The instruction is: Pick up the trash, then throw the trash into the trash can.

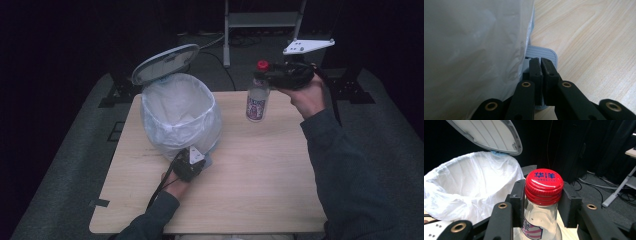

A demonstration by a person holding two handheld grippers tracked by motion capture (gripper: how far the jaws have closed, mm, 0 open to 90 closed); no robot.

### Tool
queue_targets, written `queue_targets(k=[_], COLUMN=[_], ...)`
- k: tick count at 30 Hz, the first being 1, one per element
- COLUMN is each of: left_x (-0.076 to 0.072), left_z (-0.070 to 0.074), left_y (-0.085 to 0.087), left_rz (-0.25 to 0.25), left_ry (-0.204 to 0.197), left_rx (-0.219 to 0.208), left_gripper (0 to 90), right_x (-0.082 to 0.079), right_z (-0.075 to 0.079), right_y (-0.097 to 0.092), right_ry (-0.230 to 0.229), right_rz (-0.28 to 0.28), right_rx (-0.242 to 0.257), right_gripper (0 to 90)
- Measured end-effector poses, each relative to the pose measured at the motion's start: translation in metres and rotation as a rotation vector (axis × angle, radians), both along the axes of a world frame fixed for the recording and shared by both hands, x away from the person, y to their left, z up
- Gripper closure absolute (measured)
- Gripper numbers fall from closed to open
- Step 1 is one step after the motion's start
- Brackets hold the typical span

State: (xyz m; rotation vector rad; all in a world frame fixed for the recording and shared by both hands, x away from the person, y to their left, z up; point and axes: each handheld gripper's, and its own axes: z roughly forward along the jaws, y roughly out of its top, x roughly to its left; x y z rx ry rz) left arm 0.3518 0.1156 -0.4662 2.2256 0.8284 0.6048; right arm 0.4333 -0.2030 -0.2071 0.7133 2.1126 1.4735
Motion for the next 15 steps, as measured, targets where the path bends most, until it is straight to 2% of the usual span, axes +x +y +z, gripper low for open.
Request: queue_targets(k=[10,15], left_x=[-0.0003,-0.0008], left_z=[0.0005,0.0000], left_y=[0.0002,-0.0004], left_rz=[0.002,0.006], left_ry=[0.004,0.005], left_rx=[0.003,-0.011], left_gripper=[87.8,87.8], right_x=[-0.0023,-0.0026], right_z=[0.0018,0.0015], right_y=[0.0061,0.0080], right_ry=[0.000,0.002], right_rz=[0.024,0.033], right_rx=[0.003,0.005], right_gripper=[60.2,60.2])
